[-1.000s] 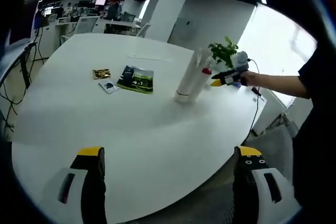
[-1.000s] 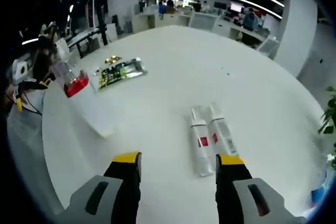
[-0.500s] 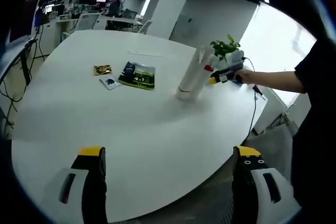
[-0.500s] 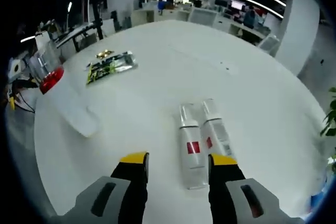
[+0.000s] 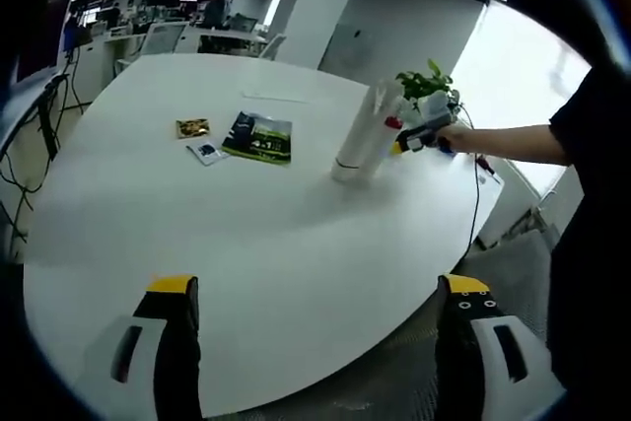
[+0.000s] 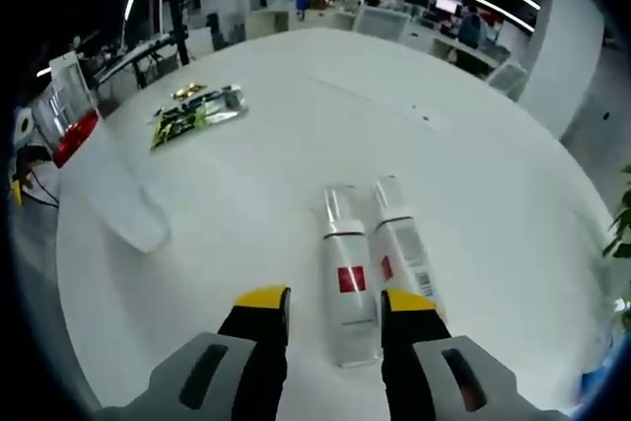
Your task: Arrange the skincare products in the storage area until every visible bottle or jar stands upright without overlapping.
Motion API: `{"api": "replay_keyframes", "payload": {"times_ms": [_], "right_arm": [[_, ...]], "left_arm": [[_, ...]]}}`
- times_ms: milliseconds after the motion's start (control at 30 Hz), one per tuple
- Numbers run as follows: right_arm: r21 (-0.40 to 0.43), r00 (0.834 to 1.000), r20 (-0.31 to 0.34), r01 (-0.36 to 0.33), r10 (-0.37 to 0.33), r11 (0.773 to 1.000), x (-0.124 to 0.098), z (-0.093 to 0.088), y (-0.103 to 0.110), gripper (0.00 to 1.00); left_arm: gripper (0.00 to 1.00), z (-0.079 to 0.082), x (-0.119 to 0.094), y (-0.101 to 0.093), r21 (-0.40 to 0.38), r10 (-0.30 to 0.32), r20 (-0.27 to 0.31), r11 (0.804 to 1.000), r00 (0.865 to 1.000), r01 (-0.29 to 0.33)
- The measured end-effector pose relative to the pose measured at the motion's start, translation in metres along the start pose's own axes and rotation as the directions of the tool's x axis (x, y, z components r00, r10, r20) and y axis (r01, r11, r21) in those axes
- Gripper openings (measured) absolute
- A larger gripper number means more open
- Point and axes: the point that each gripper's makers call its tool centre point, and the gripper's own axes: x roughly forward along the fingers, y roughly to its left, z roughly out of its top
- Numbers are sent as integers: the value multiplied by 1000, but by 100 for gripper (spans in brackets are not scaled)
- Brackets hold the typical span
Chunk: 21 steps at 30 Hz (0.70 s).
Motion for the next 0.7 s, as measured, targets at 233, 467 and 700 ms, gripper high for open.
{"api": "replay_keyframes", "payload": {"times_ms": [233, 467, 700], "right_arm": [[-72, 998, -50, 21, -25, 997, 6, -6, -8, 23], [-97, 999, -36, 24, -27, 995, 11, -7, -3, 16], [-65, 999, -52, -6, 3, 998, 15, -5, -1, 13]], "left_arm": [[93, -1, 0, -1, 8, 1, -5, 1000, 1000, -1], [92, -1, 0, 0, 11, 3, -11, 1000, 1000, -3], [92, -2, 0, -1, 13, 2, -18, 1000, 1000, -1]]}}
